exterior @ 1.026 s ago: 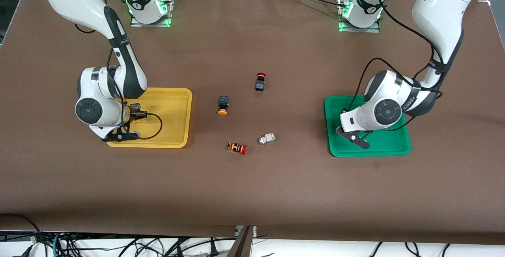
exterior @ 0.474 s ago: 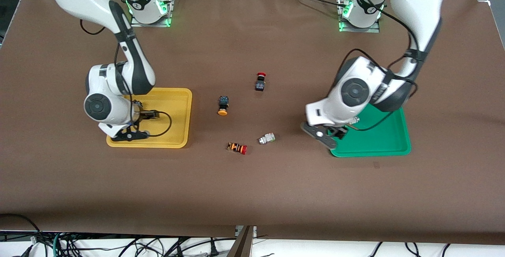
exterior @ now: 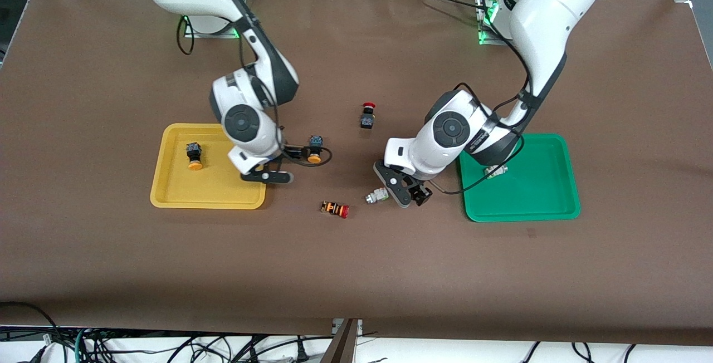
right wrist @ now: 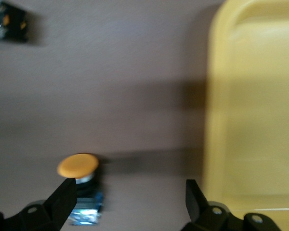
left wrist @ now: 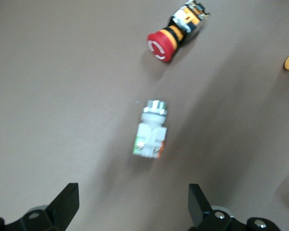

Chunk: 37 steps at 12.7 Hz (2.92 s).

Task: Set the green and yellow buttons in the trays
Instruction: 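Grasp another yellow button with the right gripper while the left gripper grasps another white button, then lower the yellow button into the yellow tray with the right gripper, then carry the white button into the green tray while the right gripper withdraws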

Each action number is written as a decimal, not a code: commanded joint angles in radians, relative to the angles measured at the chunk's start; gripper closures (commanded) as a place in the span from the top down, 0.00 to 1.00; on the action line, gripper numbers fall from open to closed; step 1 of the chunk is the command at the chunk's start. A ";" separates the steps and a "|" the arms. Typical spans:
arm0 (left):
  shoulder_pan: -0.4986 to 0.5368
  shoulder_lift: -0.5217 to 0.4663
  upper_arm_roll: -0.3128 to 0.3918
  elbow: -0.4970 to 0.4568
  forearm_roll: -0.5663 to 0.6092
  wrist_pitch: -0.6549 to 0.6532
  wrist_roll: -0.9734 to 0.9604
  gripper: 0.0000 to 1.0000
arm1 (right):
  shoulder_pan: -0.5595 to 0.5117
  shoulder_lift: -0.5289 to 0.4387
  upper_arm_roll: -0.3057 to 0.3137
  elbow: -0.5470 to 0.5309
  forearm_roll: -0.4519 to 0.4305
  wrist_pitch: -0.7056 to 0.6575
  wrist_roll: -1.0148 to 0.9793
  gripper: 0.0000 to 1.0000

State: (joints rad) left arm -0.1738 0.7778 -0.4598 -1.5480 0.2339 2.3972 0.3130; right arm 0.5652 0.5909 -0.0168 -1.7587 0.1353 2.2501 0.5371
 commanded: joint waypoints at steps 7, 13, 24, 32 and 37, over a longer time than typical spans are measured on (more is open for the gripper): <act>-0.067 0.109 0.024 0.016 0.079 0.186 0.041 1.00 | 0.099 0.083 -0.002 0.012 0.035 0.071 0.060 0.74; -0.053 0.116 0.041 0.022 0.125 0.194 0.049 0.91 | 0.052 0.038 -0.012 0.037 0.035 -0.004 -0.023 0.00; -0.033 0.120 0.052 0.020 0.123 0.191 0.057 0.16 | -0.099 0.003 -0.201 0.044 0.029 -0.219 -0.497 1.00; 0.142 -0.027 -0.061 0.020 0.107 -0.172 0.063 0.14 | -0.237 -0.224 -0.190 0.341 0.017 -0.618 -0.491 1.00; 0.439 -0.066 -0.109 0.016 0.123 -0.464 0.471 0.10 | -0.396 -0.451 -0.026 0.283 -0.140 -0.711 -0.502 1.00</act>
State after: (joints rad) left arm 0.1568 0.7172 -0.5460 -1.5012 0.3358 1.9516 0.6263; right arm 0.2005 0.2280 -0.0822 -1.4229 0.0334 1.5438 0.0441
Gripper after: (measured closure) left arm 0.595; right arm 0.000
